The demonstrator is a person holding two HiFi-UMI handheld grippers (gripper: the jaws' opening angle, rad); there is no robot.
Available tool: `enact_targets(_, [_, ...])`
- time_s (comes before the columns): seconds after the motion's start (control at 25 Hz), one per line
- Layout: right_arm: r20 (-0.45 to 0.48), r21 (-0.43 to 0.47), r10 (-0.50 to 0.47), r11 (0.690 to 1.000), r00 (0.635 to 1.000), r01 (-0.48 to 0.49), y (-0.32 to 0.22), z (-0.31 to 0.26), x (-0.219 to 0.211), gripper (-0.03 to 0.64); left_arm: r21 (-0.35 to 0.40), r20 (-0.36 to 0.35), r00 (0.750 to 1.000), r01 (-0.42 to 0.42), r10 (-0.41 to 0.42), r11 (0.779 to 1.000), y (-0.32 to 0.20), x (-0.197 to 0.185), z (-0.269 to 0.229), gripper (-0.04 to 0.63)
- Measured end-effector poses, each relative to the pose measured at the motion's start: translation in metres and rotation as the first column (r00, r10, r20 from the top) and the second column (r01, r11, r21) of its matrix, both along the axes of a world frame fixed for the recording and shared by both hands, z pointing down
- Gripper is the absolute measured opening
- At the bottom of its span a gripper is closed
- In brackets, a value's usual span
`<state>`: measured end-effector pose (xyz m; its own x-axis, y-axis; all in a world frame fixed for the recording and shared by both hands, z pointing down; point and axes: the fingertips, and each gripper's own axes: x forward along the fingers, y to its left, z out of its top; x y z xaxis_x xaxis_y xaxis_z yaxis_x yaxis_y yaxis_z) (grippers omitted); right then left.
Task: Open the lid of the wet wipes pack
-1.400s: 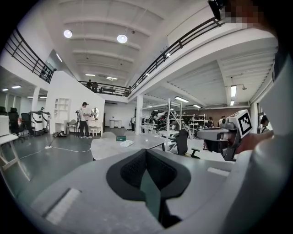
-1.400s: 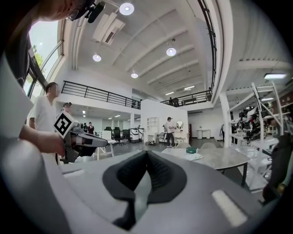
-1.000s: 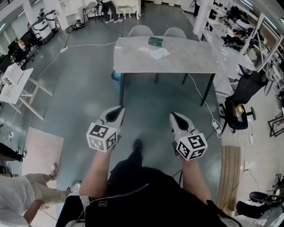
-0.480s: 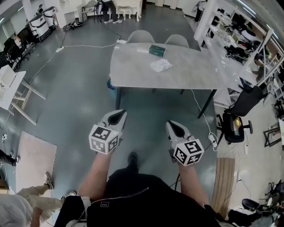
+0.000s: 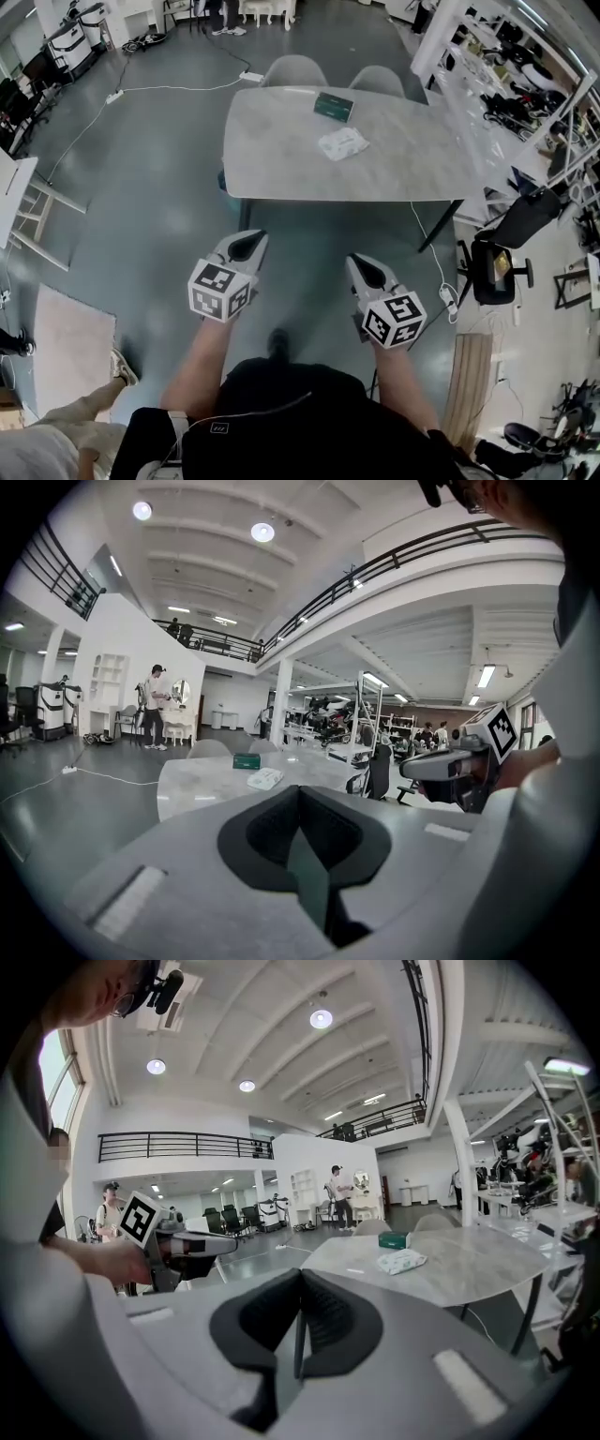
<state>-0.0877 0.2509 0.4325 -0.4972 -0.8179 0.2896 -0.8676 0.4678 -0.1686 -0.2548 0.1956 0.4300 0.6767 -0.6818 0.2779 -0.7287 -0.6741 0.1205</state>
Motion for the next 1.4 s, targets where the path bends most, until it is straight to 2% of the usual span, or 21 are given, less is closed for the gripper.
enact_targets(0.24, [0.030, 0.022, 0.016, 1.000, 0.999, -0.016, -0.032, -0.009, 0.013, 0.002, 0.002, 0.025, 0.999, -0.043, 0.043, 0.999, -0.032, 0.022, -0.004, 0.000])
enact_targets(0.48, [0.080, 0.017, 0.027, 0.999, 0.996, -0.028, -0.074, -0.004, 0.056, 0.002, 0.001, 0.043, 0.998, -0.055, 0.055, 0.998, -0.075, 0.069, 0.000, 0.000])
enact_targets(0.64, [0.087, 0.021, 0.005, 1.000, 0.996, -0.007, -0.121, 0.004, 0.101, 0.002, -0.004, 0.042, 0.998, -0.046, 0.046, 0.999, -0.116, 0.118, 0.010, 0.000])
enact_targets(0.88, [0.079, 0.006, -0.001, 1.000, 0.997, 0.000, -0.208, 0.014, 0.199, 0.002, -0.052, 0.060, 0.998, -0.027, 0.030, 0.998, -0.196, 0.208, 0.027, 0.002])
enact_targets(1.08, [0.088, -0.030, -0.017, 0.999, 0.996, 0.020, -0.264, 0.025, 0.263, 0.002, -0.028, 0.094, 0.995, -0.029, 0.032, 0.999, -0.246, 0.277, 0.016, 0.002])
enact_targets(1.2, [0.085, -0.033, -0.063, 0.997, 0.994, 0.066, -0.288, 0.025, 0.277, 0.002, -0.021, 0.109, 0.994, -0.009, 0.011, 1.000, -0.266, 0.295, 0.016, 0.002])
enact_targets(1.4, [0.091, -0.039, -0.121, 0.991, 0.988, 0.125, -0.321, 0.022, 0.279, 0.002, -0.048, 0.116, 0.993, 0.031, -0.026, 0.998, -0.289, 0.299, 0.023, 0.002])
